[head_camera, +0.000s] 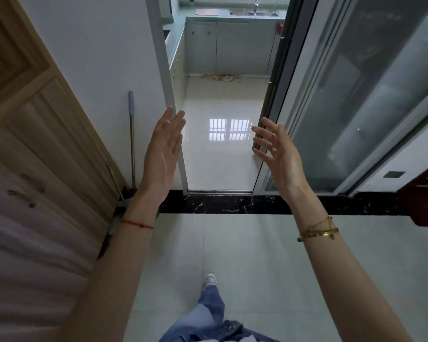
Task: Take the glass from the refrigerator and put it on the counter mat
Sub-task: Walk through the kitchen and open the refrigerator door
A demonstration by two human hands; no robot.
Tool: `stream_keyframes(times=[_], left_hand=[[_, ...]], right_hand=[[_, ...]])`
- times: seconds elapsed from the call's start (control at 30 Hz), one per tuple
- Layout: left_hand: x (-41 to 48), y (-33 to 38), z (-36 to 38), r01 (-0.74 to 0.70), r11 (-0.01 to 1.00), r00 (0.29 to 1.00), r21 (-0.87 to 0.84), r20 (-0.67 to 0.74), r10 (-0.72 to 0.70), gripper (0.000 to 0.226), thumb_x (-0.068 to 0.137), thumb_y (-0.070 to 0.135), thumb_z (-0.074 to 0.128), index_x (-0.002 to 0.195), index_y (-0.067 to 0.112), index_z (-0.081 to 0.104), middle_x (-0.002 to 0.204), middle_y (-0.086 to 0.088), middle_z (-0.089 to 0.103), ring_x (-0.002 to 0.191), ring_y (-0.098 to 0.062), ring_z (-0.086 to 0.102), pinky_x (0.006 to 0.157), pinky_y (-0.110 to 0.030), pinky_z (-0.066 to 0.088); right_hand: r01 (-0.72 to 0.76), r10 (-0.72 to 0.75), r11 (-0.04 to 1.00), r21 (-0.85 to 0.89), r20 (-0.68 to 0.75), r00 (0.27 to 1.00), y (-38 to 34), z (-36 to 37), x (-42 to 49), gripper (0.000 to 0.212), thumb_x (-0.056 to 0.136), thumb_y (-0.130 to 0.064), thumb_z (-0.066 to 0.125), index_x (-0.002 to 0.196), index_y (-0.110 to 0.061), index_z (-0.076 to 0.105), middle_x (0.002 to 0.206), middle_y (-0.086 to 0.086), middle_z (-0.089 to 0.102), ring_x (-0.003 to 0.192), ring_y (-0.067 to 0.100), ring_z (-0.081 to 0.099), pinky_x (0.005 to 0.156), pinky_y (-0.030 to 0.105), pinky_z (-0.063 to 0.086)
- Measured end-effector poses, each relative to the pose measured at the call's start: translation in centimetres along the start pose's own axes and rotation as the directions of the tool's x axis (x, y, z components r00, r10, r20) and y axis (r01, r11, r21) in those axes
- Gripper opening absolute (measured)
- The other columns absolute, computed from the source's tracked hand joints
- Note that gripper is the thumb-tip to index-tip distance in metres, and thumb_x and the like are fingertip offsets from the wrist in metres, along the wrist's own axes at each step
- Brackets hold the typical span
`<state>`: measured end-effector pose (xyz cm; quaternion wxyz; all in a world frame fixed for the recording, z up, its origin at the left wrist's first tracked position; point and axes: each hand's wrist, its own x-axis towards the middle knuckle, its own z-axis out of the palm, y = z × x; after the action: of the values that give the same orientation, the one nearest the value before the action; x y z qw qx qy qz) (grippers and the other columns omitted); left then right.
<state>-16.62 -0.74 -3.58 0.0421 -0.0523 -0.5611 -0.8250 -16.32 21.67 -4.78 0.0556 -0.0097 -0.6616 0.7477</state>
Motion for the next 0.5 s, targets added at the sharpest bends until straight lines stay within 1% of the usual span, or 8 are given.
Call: stream_keyframes(times=[0.07,0.17,0.4,0.5], left_hand=[[3.4,-0.3,-0.3,-0.004,1.0,1.0,-0.016,-0.02,0.003,0.048,0.11,0.027,0.025,0.156,0.015,0.03,0.159,-0.005,0.043,0.15,-0.016,0.038,0.128,-0.034,0.022],[8.1,-1.0,-0.6,0.013,1.0,1.0,-0.02,-0.014,-0.014,0.046,0.11,0.025,0.026,0.155,0.015,0.033,0.155,-0.004,0.047,0.149,-0.017,0.039,0.128,-0.035,0.022],[18.5,-3.3,-1.1,0.051,0.999,0.998,-0.008,0.022,-0.051,0.046,0.11,0.027,0.025,0.154,0.016,0.034,0.157,-0.004,0.045,0.15,-0.018,0.039,0.129,-0.037,0.021],[22.4,-4.5,-1.2,0.051,0.999,0.997,0.012,0.057,-0.052,0.051,0.107,0.032,0.027,0.155,0.016,0.032,0.16,-0.005,0.043,0.15,-0.017,0.038,0.129,-0.036,0.02]], right_hand=[[-0.003,0.003,1.0,0.004,-0.011,1.0,0.3,0.7,3.2,0.05,0.107,-0.046,0.028,0.146,-0.022,0.049,0.139,-0.001,0.062,0.129,0.016,0.058,0.104,0.031,0.049],[0.0,0.0,1.0,0.009,-0.011,1.0,0.7,1.5,7.6,0.051,0.107,-0.046,0.027,0.146,-0.023,0.049,0.14,-0.001,0.062,0.129,0.017,0.059,0.106,0.032,0.049],[-0.012,0.013,0.999,0.045,-0.026,1.0,1.9,2.2,17.0,0.052,0.106,-0.046,0.029,0.146,-0.02,0.049,0.14,0.0,0.062,0.129,0.017,0.059,0.105,0.033,0.05],[-0.016,0.017,0.998,0.053,-0.025,1.0,2.6,2.1,21.0,0.052,0.105,-0.046,0.029,0.146,-0.02,0.049,0.14,0.0,0.062,0.13,0.017,0.059,0.107,0.035,0.05]])
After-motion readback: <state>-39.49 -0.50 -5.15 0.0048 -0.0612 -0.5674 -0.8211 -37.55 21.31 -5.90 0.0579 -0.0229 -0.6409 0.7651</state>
